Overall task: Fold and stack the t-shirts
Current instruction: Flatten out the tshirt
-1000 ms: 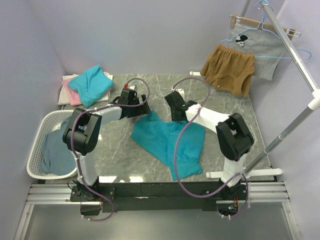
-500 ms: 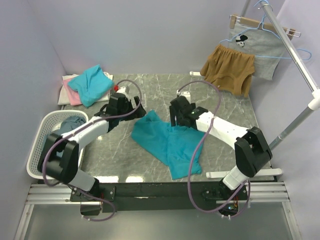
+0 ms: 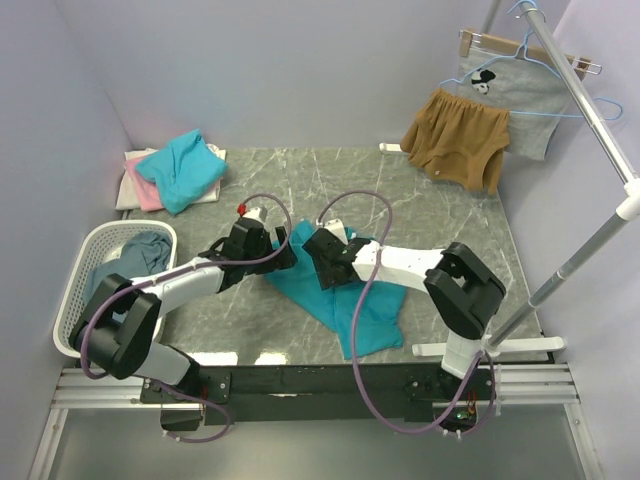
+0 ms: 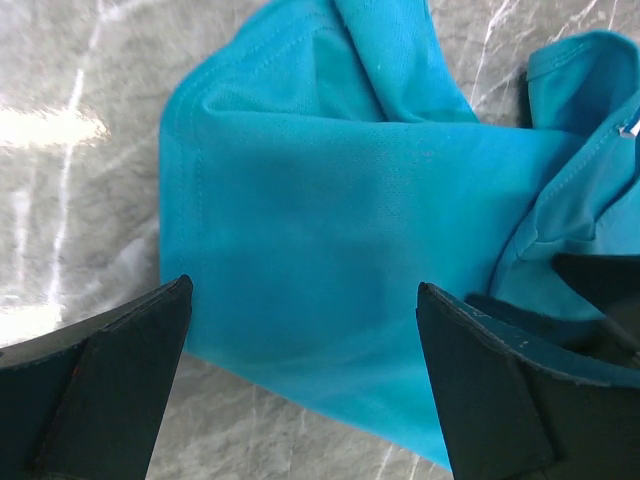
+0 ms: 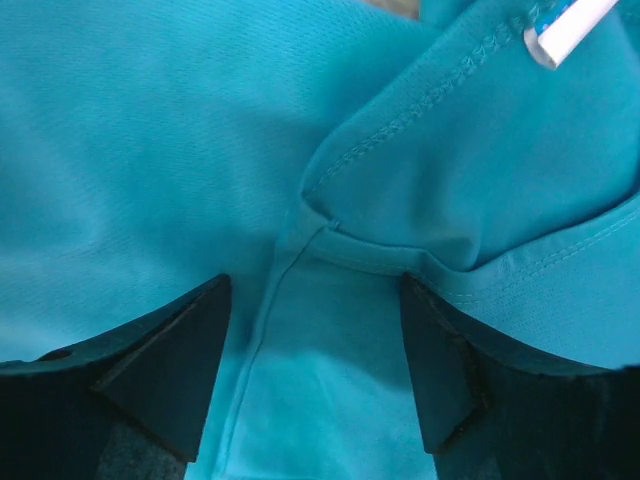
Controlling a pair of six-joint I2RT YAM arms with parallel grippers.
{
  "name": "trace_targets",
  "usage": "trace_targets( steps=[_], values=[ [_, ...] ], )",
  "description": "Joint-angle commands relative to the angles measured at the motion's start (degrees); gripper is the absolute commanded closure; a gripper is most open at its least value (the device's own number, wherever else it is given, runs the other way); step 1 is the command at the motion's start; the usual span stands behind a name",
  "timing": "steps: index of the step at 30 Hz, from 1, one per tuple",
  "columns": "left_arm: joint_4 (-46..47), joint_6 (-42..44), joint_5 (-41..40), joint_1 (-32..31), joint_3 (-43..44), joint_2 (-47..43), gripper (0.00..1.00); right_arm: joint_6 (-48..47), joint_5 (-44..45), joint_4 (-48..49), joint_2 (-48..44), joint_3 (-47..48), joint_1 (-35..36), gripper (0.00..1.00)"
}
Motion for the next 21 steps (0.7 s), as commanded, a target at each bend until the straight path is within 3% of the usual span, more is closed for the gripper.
trace_targets(
  steps=[1,2,5,6,9,12,13,14,18,21],
  values=[
    [3.83,-2.06,-2.29,-1.18,-1.77,-1.62,0.01,2.24,3.75,-0.62,2.34,2.28,-0.23,0.28],
    [3.84,-2.23,-2.47,-1.18,-1.95,-1.71,0.01,2.41,4.28,-0.88,2.87,2.72,-0.23,0.31],
    [3.40,-2.24,-2.99,-1.62,-2.13,-1.53,0.01,2.59,5.59,-1.49,3.58,3.33,-0.14,0.54],
    [3.22,-2.24,-3.08,-1.71,-1.95,-1.62,0.00,2.51,5.69,-1.59,2.62,3.34,-0.14,0.71],
    [2.52,-2.06,-3.61,-1.79,-1.60,-2.14,0.01,2.50,7.61,-2.90,-2.02,3.42,0.03,1.00],
    [1.55,-1.62,-3.79,-1.88,-1.16,-3.29,0.00,1.54,8.77,-4.05,-8.27,3.25,0.30,1.00],
    [1.46,-1.53,-3.79,-1.88,-0.99,-3.99,0.01,0.93,8.59,-4.13,-9.59,3.07,0.30,0.97],
    [1.20,-1.53,-3.87,-1.88,-0.98,-4.34,0.01,0.66,8.50,-4.57,-11.69,3.07,0.30,0.87],
    [0.94,-1.62,-3.70,-2.14,-0.64,-5.40,0.01,-0.31,8.68,-5.72,-12.95,3.43,0.21,0.82],
    [0.76,-1.62,-3.70,-2.41,-0.46,-5.57,0.01,-0.31,8.41,-5.81,-11.54,3.25,0.21,0.87]
  ],
)
